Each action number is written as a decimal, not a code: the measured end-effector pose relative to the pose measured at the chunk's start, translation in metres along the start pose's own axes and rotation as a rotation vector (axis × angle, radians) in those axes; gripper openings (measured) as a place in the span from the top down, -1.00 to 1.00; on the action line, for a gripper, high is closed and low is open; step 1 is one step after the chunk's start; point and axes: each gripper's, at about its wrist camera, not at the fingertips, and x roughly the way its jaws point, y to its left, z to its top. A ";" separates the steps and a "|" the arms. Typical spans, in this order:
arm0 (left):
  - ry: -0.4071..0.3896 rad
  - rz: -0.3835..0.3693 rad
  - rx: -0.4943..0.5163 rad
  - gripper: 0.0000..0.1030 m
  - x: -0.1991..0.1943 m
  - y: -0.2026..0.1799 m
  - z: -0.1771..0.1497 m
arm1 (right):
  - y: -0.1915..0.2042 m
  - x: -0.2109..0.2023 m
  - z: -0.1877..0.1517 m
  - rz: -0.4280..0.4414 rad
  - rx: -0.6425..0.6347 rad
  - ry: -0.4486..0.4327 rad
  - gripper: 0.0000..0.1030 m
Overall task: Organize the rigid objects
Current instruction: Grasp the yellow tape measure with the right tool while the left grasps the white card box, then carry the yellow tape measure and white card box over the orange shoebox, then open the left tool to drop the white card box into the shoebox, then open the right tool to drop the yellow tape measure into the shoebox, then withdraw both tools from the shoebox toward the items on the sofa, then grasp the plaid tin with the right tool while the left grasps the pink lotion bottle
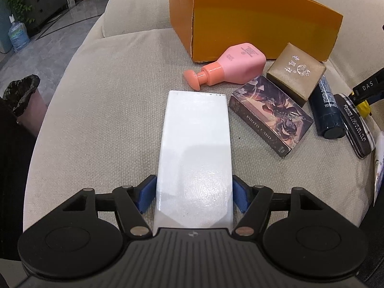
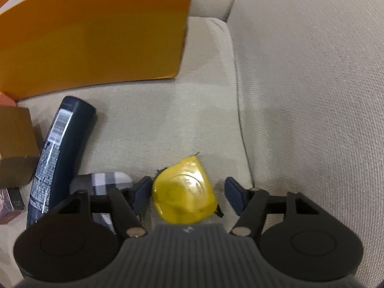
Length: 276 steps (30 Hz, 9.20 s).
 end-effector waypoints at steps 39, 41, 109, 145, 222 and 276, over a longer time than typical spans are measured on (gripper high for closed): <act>-0.133 -0.053 -0.019 -0.34 -0.031 0.015 0.033 | -0.020 -0.023 0.002 0.080 0.050 -0.026 -0.04; -0.136 -0.060 -0.012 -0.34 -0.035 0.013 0.038 | -0.021 -0.027 0.004 0.082 0.051 -0.034 -0.04; 0.002 -0.217 -0.018 -0.33 0.062 -0.033 0.281 | 0.032 -0.053 0.181 0.149 -0.066 -0.180 -0.02; 0.099 -0.100 0.016 -0.36 0.102 -0.050 0.270 | 0.069 -0.010 0.187 0.022 -0.317 -0.141 -0.05; -0.141 -0.187 0.036 -0.40 -0.059 0.000 0.148 | 0.018 -0.129 0.034 0.193 -0.102 -0.268 -0.13; -0.065 -0.241 0.239 -0.37 0.062 -0.025 0.115 | 0.036 -0.016 -0.021 0.212 -0.142 0.024 -0.48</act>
